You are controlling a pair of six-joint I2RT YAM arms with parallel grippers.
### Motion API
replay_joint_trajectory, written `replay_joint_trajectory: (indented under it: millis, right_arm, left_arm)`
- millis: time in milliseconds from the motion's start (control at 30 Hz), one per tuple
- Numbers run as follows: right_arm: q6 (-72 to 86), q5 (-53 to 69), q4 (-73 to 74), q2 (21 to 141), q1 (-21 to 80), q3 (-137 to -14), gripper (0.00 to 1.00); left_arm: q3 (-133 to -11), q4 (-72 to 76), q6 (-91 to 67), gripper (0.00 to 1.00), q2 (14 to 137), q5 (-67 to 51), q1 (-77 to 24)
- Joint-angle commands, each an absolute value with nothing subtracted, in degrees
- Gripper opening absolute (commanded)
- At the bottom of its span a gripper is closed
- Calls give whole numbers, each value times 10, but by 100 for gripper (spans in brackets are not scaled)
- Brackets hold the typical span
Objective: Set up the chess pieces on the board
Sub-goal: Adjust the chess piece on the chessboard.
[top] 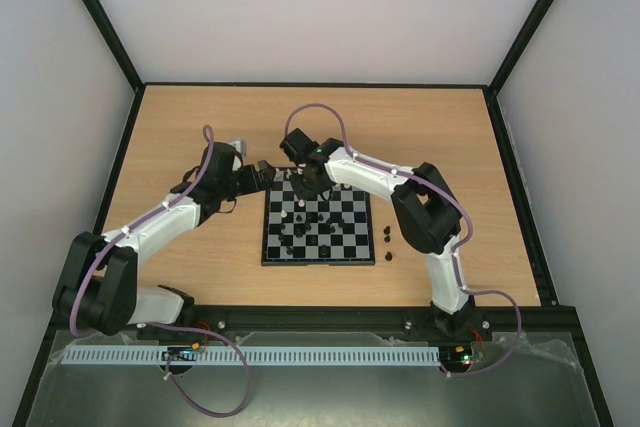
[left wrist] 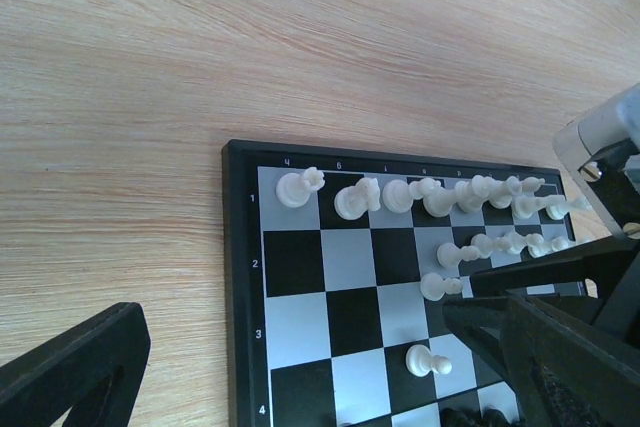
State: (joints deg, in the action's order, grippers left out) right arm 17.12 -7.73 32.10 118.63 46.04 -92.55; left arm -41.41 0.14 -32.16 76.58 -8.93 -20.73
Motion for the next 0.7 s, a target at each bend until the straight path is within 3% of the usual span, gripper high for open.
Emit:
replay_joint_trajectory:
  millis: [0,500,667]
  right_arm:
    - [168,-74,356,1204,464,-949,25]
    - [165,-90,365,1233,463,-974,21]
    - [163,-91,364,1244,463,-985,14]
  left_arm:
    - [-407,5,-324,99,764,-82,-209]
    - [-408,5,-323,99,763,-81,-209]
    - [-408,5,-323,100,763,-80,-208]
